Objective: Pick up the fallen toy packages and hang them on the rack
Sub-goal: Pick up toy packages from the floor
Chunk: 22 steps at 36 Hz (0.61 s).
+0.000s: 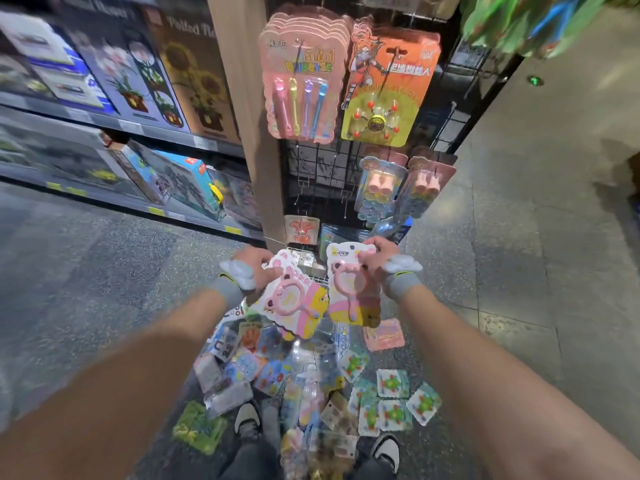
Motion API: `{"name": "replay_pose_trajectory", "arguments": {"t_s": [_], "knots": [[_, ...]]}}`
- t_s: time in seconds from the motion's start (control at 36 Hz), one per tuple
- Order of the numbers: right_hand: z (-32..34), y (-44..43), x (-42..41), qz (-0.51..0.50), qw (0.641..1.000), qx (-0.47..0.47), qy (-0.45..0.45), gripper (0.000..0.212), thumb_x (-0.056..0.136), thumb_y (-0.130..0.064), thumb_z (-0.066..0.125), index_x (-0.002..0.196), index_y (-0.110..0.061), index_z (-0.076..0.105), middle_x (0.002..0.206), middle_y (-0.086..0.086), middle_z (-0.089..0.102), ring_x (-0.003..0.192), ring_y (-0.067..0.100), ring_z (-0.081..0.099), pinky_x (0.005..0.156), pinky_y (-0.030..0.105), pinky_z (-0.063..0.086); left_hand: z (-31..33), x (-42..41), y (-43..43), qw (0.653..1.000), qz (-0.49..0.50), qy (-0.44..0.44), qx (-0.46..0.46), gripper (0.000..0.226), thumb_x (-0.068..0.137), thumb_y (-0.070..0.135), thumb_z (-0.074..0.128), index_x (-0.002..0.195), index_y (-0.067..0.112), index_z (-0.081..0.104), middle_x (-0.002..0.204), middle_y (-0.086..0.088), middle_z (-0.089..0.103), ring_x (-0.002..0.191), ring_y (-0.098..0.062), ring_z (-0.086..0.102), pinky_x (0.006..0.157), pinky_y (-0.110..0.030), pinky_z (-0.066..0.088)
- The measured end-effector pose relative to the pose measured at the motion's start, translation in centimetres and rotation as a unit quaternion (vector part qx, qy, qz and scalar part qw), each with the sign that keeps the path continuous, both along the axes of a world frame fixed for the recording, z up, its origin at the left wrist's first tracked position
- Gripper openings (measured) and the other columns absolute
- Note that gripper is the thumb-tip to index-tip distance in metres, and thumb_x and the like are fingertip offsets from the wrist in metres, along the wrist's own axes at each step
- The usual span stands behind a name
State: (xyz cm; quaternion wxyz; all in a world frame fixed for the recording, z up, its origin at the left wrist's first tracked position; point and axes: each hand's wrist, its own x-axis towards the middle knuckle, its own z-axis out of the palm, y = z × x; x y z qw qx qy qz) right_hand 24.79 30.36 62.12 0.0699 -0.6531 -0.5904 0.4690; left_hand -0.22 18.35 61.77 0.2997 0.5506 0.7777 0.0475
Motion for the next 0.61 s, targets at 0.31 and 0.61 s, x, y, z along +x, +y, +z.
{"name": "replay_pose_trajectory", "arguments": {"t_s": [0.31, 0.61], "knots": [[-3.2, 4.6, -3.1, 0.075, 0.994, 0.069, -0.034, 0.015, 0.093, -0.020, 0.058, 0.105, -0.029, 0.054, 0.088, 0.001, 0.057, 0.075, 0.022, 0.057, 0.073, 0.035, 0.051, -4.2, -1.6, 2.5, 0.999, 0.019, -0.025, 0.007, 0.026, 0.093, 0.039, 0.061, 0.073, 0.027, 0.050, 0.069, 0.009, 0.047, 0.073, -0.018, 0.048, 0.056, -0.029, 0.028], [-11.1, 9.1, -4.6, 0.050, 0.981, 0.187, -0.021, 0.013, 0.085, -0.020, 0.061, 0.093, -0.031, 0.058, 0.089, 0.002, 0.062, 0.090, 0.033, 0.065, 0.080, 0.043, 0.055, -14.9, -2.8, 6.8, 0.996, 0.037, -0.032, 0.080, 0.028, 0.084, 0.053, 0.055, 0.080, 0.026, 0.057, 0.082, 0.001, 0.059, 0.085, -0.026, 0.060, 0.065, -0.029, 0.034]]}}
